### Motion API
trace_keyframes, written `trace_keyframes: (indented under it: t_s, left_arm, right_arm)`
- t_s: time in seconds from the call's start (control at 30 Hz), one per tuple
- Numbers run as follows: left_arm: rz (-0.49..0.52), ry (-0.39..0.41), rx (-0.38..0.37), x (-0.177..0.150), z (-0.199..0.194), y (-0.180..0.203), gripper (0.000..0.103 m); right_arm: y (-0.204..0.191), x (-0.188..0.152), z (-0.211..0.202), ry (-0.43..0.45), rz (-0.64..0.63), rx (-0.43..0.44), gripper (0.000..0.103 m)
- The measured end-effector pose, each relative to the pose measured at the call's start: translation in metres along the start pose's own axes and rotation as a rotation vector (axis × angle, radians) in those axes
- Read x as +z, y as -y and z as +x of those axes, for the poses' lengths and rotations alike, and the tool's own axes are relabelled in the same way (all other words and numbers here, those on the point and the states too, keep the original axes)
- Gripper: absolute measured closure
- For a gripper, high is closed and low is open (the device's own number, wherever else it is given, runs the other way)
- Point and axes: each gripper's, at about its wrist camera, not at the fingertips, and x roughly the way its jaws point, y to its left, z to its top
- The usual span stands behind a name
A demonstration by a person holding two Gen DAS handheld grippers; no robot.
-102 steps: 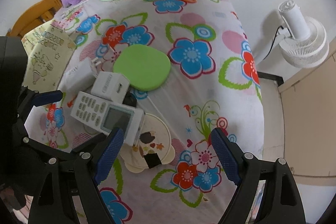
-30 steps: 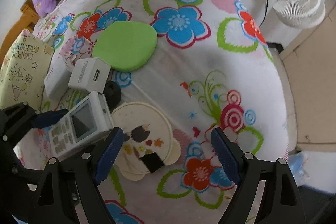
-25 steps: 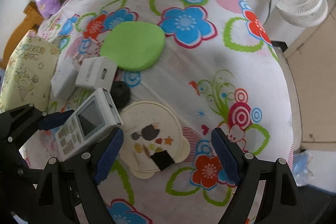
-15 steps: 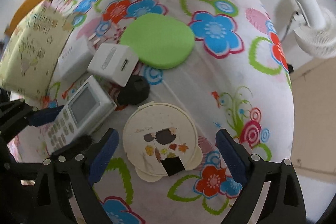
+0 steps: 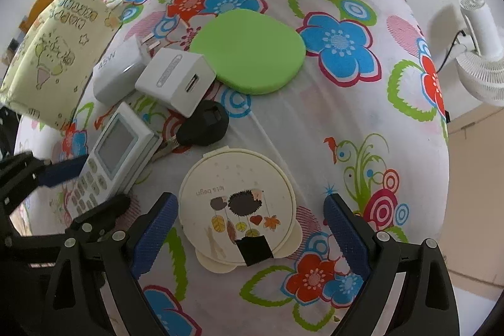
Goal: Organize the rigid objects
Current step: 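Grasp white remote with left gripper while right gripper approaches round cookie tin, then lift the white remote with left gripper while right gripper grasps the white round tin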
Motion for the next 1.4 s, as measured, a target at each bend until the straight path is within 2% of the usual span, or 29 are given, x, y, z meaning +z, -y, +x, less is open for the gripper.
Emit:
trace_keyframes:
  t_s: [0.07, 0.23, 0.33, 0.43, 0.47, 0.5, 0.73, 0.83, 0.9, 0.93, 1.07, 1.2, 1.4]
  left_arm:
    - [0.006, 0.0, 0.01, -0.005, -0.002, 0.0, 0.037]
    - [0.082, -0.016, 0.01, -0.01, -0.002, 0.002, 0.037]
    - [0.137, -0.008, 0.015, 0.0, 0.001, 0.005, 0.035]
    - [0.137, -0.022, -0.012, 0.002, 0.004, 0.005, 0.034]
    - [0.136, -0.024, -0.022, 0.003, 0.005, 0.003, 0.034]
    - [0.127, -0.025, -0.037, 0.006, 0.006, 0.001, 0.034]
    - [0.099, -0.024, -0.086, 0.036, 0.009, -0.017, 0.034]
    - [0.061, -0.018, -0.097, 0.047, 0.007, -0.024, 0.039]
    - [0.067, -0.014, -0.066, 0.059, 0.009, -0.023, 0.047]
    - [0.073, -0.006, -0.064, 0.064, 0.012, -0.023, 0.057]
    - [0.05, 0.005, -0.044, 0.067, 0.015, -0.019, 0.058]
    - [-0.015, -0.007, -0.074, 0.069, 0.017, -0.025, 0.058]
    - [-0.077, -0.002, -0.068, 0.06, 0.004, -0.034, 0.058]
  right_arm:
    - [-0.004, -0.001, 0.0, 0.009, -0.008, -0.005, 0.008]
    - [-0.011, -0.004, 0.003, 0.007, -0.023, -0.047, 0.008]
    - [-0.018, -0.006, 0.005, 0.026, -0.037, -0.088, 0.008]
    - [-0.018, -0.01, 0.003, 0.039, -0.011, -0.096, 0.012]
    - [-0.019, -0.011, 0.001, 0.045, -0.01, -0.096, 0.023]
    - [-0.021, -0.012, -0.003, 0.06, -0.017, -0.095, 0.026]
    - [-0.008, -0.014, -0.003, 0.047, 0.104, -0.11, 0.026]
    - [-0.006, -0.008, -0.005, 0.049, 0.131, -0.115, 0.026]
    - [-0.002, -0.011, -0.007, 0.044, 0.136, -0.12, 0.026]
    - [-0.002, -0.01, -0.005, 0.039, 0.14, -0.113, 0.026]
    - [0.001, -0.012, -0.008, 0.036, 0.155, -0.101, 0.026]
    - [0.003, -0.01, -0.014, 0.043, 0.148, -0.089, 0.026]
    - [0.003, -0.006, -0.027, 0.049, 0.1, -0.088, 0.026]
